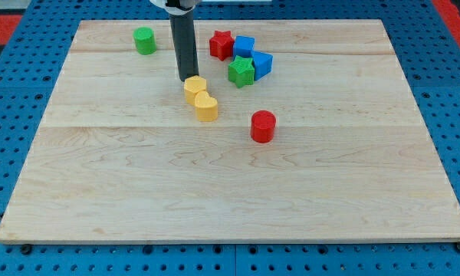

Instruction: Slide the yellow hexagon to the right side of the yellow heart

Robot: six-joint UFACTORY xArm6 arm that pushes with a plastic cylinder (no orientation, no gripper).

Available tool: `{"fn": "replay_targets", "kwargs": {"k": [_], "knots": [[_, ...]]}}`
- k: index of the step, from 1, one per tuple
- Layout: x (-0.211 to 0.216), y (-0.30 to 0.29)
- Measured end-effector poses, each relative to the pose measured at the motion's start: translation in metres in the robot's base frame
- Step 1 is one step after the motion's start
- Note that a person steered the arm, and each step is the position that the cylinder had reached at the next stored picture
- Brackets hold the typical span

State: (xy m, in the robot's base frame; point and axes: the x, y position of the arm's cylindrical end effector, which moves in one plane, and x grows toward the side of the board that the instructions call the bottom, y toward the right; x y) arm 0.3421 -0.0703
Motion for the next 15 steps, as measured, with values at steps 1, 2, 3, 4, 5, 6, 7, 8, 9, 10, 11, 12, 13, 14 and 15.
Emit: {"fn": "replay_targets", "kwargs": {"k": [1, 2, 3, 4, 5, 6, 7, 8, 9, 10, 11, 12, 13, 14, 15], "knots": [[0.016, -0.028], [0.019, -0.046], [0.019, -0.034], [0.019, -0.018], [0.019, -0.004], [0.019, 0.011], [0.019, 0.038], [0.024, 0.041], [0.024, 0.041], [0.03, 0.045], [0.024, 0.043], [0.002, 0.045], [0.0, 0.076], [0.015, 0.077], [0.036, 0.075]]}}
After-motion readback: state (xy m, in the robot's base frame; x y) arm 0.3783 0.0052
